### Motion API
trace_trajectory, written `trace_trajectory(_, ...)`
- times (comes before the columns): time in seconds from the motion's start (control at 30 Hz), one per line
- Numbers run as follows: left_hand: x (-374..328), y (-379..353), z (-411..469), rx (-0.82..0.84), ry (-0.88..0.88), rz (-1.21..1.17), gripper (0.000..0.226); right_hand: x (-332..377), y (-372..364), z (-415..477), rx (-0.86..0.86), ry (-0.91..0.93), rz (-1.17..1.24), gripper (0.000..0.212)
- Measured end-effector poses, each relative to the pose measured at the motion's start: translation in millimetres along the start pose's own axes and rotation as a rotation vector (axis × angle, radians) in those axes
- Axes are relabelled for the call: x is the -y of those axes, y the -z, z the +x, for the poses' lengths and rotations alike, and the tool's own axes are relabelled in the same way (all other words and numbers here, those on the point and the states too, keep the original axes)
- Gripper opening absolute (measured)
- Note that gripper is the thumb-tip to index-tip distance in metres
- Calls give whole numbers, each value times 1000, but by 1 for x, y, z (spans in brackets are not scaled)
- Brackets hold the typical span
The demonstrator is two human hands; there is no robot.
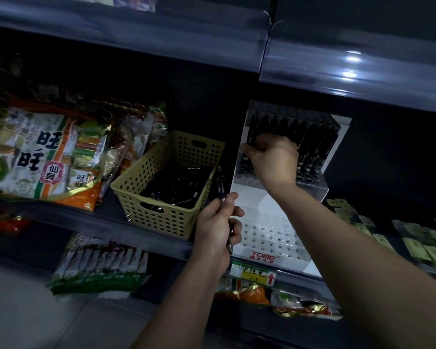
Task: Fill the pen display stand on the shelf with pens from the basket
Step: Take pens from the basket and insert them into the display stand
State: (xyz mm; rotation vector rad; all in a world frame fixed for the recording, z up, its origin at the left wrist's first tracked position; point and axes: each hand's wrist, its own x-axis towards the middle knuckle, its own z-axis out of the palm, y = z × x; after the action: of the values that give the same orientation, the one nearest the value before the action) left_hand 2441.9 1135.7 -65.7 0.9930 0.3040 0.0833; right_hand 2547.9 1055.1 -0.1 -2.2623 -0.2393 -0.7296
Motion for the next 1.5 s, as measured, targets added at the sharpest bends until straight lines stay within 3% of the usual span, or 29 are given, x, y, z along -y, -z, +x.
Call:
trace_trajectory(0.2,0,0,0,2,-10,8,15,1,-1,3,27,42,-113,26)
trace_trajectory(0.3,0,0,-1,4,-12,11,15,2,-2,0,-37,-6,-46,37)
trace_trajectory(0.63,-1,-1,-1,12,-17,18,15,-9,-13,-4,-27,17,-115,27)
trace_trajectory(0.83,-2,-2,-2,46,-45,-18,17,2,3,-18,-62,-24,73,36)
trace_trajectory(0.9,-3,-3,-2,73,-67,-26,20,8,10,-31,96,-42,216,27)
trace_trajectory(1.0,-3,-5,-4,110,-98,-23,22,17,19,-45,479,-155,378,18)
trace_trajectory(1.07,-4,-4,-5,122,-108,-6,23,16,27,-46,585,-211,482,10)
trace_trajectory(1.23,-3,-2,-5,92,-176,60,8,6,38,-39,504,-282,652,14)
trace_trajectory(1.5,-1,-6,-4,49,-284,191,6,1,48,-36,570,-264,572,20)
